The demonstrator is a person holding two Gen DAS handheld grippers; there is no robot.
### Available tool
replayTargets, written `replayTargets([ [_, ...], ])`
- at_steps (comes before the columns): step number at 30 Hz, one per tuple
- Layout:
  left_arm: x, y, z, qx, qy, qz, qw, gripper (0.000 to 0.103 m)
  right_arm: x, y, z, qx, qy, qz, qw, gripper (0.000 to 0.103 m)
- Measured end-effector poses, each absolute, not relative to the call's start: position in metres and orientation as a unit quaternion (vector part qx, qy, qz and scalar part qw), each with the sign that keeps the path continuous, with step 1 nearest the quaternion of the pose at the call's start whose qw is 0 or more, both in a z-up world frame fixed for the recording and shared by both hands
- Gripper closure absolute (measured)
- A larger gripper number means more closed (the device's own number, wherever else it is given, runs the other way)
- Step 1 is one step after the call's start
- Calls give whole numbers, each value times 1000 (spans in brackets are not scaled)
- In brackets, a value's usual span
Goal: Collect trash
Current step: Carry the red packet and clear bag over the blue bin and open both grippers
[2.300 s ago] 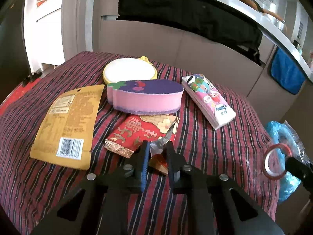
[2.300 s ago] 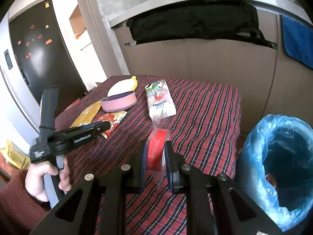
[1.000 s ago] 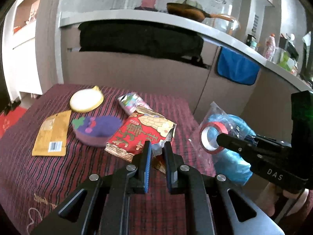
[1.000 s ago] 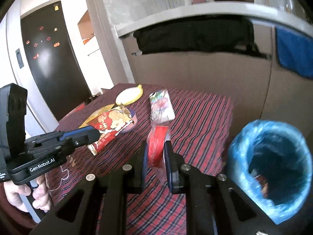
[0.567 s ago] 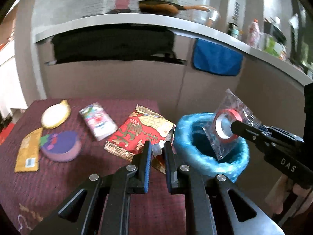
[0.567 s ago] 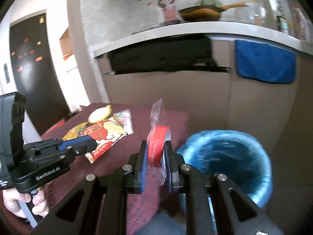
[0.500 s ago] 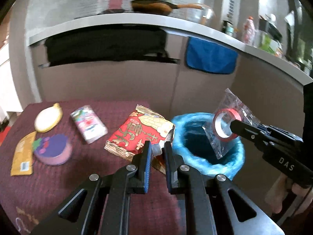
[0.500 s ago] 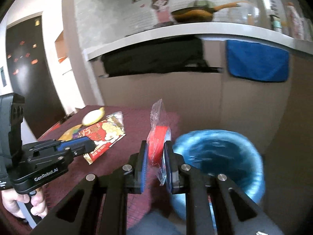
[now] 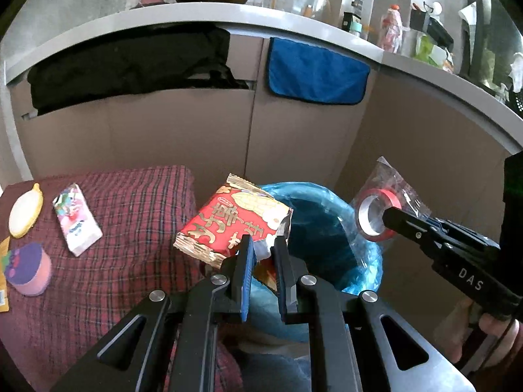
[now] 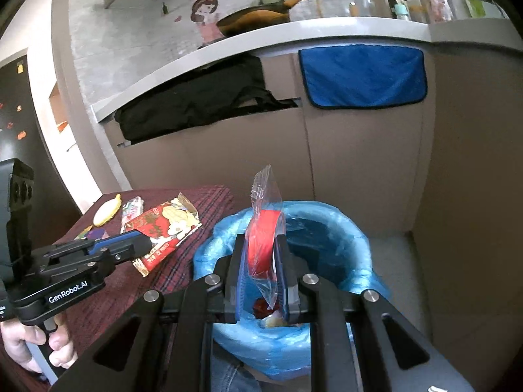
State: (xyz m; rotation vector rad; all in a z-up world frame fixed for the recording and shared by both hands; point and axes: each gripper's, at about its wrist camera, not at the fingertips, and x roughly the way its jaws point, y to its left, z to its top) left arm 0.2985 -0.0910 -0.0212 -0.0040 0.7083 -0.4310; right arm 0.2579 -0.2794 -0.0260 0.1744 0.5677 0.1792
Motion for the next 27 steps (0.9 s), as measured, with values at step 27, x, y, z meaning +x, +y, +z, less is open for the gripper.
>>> replayTargets([
  [27,347,-124,-70,-21,364,-217,905,90,307,-306,-68,104,321,66,939,88],
])
